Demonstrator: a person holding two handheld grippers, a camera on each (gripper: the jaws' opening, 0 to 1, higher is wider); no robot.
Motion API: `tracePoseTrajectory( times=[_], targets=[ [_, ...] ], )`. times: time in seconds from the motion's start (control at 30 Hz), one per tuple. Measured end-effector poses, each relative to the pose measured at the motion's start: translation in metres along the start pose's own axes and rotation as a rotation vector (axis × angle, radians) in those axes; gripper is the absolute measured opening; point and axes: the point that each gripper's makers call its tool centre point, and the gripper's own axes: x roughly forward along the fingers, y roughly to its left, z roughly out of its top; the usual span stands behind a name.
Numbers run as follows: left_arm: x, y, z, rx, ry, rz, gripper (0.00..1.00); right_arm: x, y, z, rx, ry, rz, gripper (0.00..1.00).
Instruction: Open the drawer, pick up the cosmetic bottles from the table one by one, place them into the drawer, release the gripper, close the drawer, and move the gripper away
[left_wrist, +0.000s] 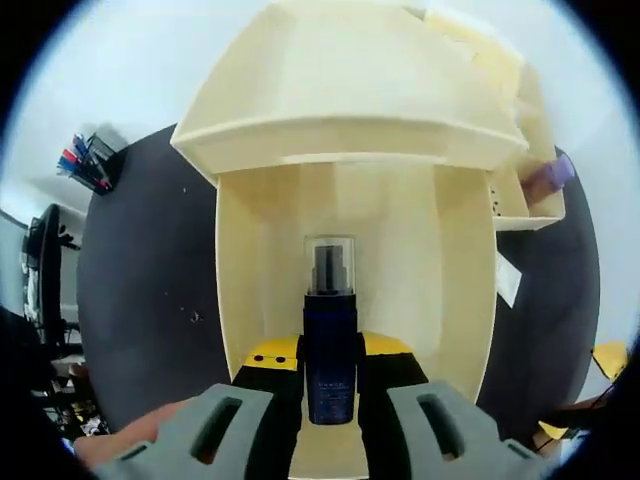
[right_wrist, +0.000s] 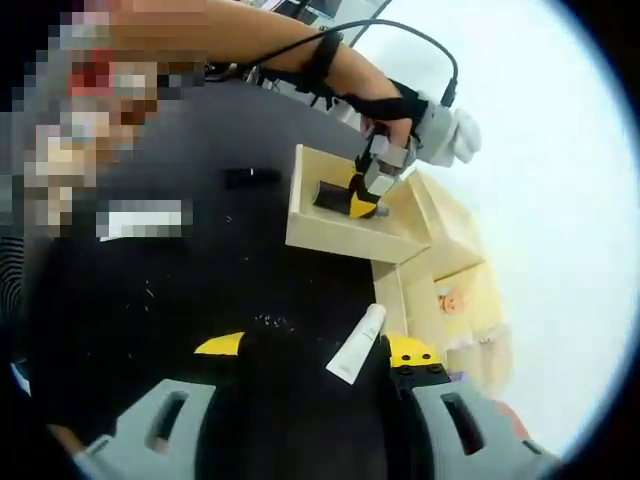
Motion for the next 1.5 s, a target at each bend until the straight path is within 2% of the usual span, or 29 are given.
tracePoseTrajectory(
  times=[0.57, 0.63, 0.7, 0.8, 0.83, 0.87, 1.03, 1.13, 1.17, 1.2, 1.23, 1.3, 1.33, 1.47, 1.5],
  targets=[
    [-0.018, 0.007, 0.017, 0.025, -0.046, 0.003, 0.16, 0.000, -0.003, 0.001, -0.003, -0.009, -0.002, 0.48],
    [-0.024, 0.009, 0.025, 0.049, -0.079, 0.003, 0.16, 0.000, -0.001, 0.003, -0.005, -0.023, 0.004, 0.48],
    [-0.034, 0.004, 0.026, 0.059, -0.104, -0.024, 0.16, -0.001, -0.002, 0.004, -0.005, -0.035, 0.007, 0.48],
    [-0.052, -0.007, 0.019, 0.093, -0.166, -0.050, 0.16, -0.001, -0.002, 0.005, -0.001, -0.040, 0.007, 0.48],
    [-0.059, -0.011, 0.023, 0.131, -0.206, -0.064, 0.16, -0.001, -0.003, 0.004, 0.001, -0.039, 0.006, 0.48],
    [-0.066, -0.012, 0.027, 0.124, -0.237, -0.078, 0.16, 0.000, -0.004, 0.003, 0.006, -0.037, 0.004, 0.48],
    [-0.100, -0.030, 0.021, 0.194, -0.340, -0.138, 0.17, 0.002, -0.010, 0.003, 0.019, -0.032, -0.008, 0.48],
    [-0.117, -0.033, 0.022, 0.224, -0.401, -0.151, 0.17, 0.003, -0.011, 0.003, 0.020, -0.032, -0.013, 0.48],
    [-0.122, -0.036, 0.020, 0.240, -0.419, -0.174, 0.17, 0.003, -0.010, 0.003, 0.018, -0.035, -0.016, 0.48],
    [-0.127, -0.039, 0.017, 0.230, -0.435, -0.206, 0.17, 0.003, -0.011, 0.005, 0.017, -0.040, -0.020, 0.48],
    [-0.134, -0.044, 0.015, 0.227, -0.479, -0.248, 0.17, 0.003, -0.012, 0.007, 0.015, -0.052, -0.023, 0.48],
    [-0.142, -0.047, 0.009, 0.222, -0.507, -0.291, 0.17, 0.002, -0.011, 0.013, 0.029, -0.084, -0.024, 0.48],
    [-0.147, -0.049, 0.009, 0.225, -0.540, -0.316, 0.17, 0.001, -0.012, 0.016, 0.030, -0.100, -0.031, 0.48],
    [-0.168, -0.039, 0.014, 0.230, -0.660, -0.364, 0.18, 0.000, -0.019, 0.025, 0.043, -0.150, -0.061, 0.49],
    [-0.172, -0.038, 0.014, 0.255, -0.694, -0.367, 0.19, 0.001, -0.019, 0.026, 0.046, -0.158, -0.061, 0.49]
  ],
)
